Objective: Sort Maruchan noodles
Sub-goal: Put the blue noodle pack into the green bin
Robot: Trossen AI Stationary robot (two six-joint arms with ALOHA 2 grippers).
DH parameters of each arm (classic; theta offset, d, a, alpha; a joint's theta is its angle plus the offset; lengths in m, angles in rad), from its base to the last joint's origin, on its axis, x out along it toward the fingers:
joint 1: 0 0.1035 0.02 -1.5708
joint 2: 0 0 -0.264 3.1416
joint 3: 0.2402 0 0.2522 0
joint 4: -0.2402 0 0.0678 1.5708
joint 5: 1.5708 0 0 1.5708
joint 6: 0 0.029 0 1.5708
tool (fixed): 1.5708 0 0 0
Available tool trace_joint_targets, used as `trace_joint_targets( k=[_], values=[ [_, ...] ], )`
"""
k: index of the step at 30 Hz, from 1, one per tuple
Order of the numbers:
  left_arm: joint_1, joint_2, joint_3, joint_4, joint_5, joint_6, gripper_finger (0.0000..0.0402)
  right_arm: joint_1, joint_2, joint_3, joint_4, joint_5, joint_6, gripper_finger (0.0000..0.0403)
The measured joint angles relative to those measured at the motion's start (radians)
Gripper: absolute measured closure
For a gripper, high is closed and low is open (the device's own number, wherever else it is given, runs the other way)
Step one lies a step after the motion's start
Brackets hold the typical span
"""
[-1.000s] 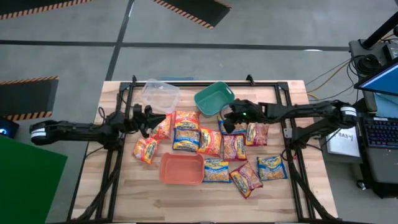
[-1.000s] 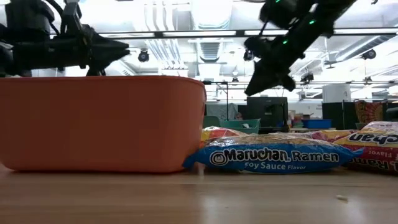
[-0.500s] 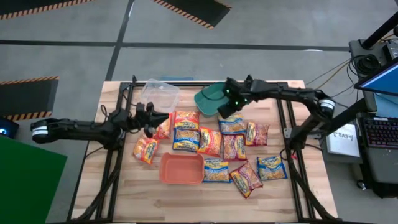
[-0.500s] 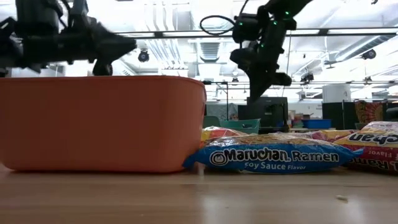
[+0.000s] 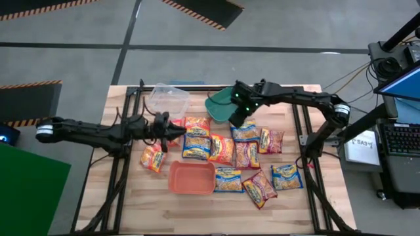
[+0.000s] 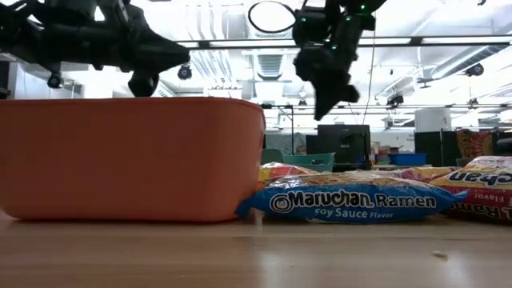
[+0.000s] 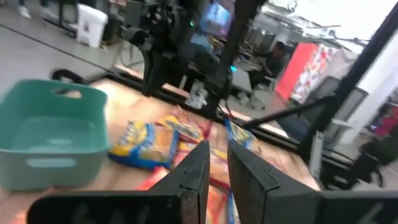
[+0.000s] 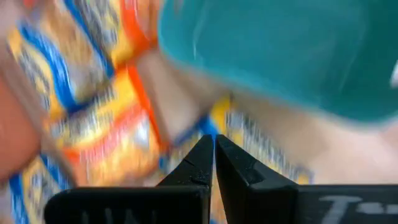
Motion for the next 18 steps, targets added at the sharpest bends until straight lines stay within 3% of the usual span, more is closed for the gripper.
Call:
trace_joint_targets(
  k=[8, 15, 18],
  values=[
    [-0.032, 0.063, 0.0, 0.064, -0.039, 0.011, 0.0361, 0.103, -0.093, -0.195, 0.002, 0.008, 0.126, 0.0394],
    [-0.032, 0.157, 0.071, 0.082, -0.035, 0.059, 0.0361, 0.124, -0.146, -0.444, 0.133, 0.169, 0.271, 0.0394],
    [-0.032, 0.213, 0.125, 0.071, -0.034, 0.091, 0.0361, 0.112, -0.147, -0.519, 0.23, 0.19, 0.29, 0.0394]
  ],
)
